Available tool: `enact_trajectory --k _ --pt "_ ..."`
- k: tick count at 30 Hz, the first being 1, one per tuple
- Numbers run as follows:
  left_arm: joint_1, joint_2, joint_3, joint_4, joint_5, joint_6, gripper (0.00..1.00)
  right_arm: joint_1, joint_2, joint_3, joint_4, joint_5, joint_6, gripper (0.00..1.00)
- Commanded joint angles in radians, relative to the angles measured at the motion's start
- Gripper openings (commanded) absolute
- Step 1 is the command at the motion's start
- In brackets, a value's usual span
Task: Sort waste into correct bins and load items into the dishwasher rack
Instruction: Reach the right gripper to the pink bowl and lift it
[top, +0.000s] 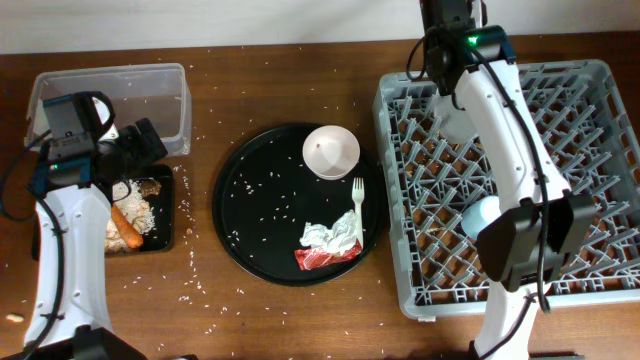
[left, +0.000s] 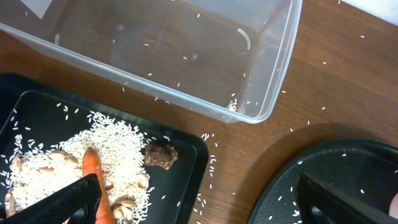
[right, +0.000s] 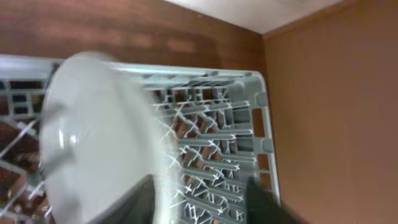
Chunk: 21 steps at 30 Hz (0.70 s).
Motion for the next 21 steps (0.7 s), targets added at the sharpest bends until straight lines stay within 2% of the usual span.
enact_trajectory --k 1,2,7,11,12,13,17,21 --pt "0.000 -0.008 0.007 0.013 0.008 0.005 0.99 -0.006 -0.007 -0.002 -0.005 -0.105 0.006 0.69" --pt "0.000 -0.008 0.007 0.021 0.008 0.005 0.99 -0.005 -0.015 0.003 -0.006 -0.139 0.008 0.72" --pt "0.000 -0.008 0.007 0.026 0.008 0.005 0.99 0.031 -0.087 0.116 -0.075 -0.311 0.064 0.75" --pt "0.000 -0.008 0.007 0.024 0.061 0.005 0.99 0.093 -0.083 0.152 -0.119 -0.711 0.224 0.70" --pt "0.000 -0.008 0.007 0.024 0.068 0.005 0.99 0.120 -0.069 0.150 -0.119 -0.756 0.274 0.69" --pt "0.000 -0.008 0.007 0.023 0.068 0.005 0.99 0.157 -0.040 0.149 -0.121 -0.763 0.322 0.67" --pt "0.000 -0.008 0.007 0.023 0.068 0.005 0.99 0.264 0.078 0.149 -0.127 -0.776 0.354 0.62" --pt "0.000 -0.008 0.007 0.016 0.068 0.005 0.99 0.281 0.158 0.149 -0.156 -0.782 0.423 0.55"
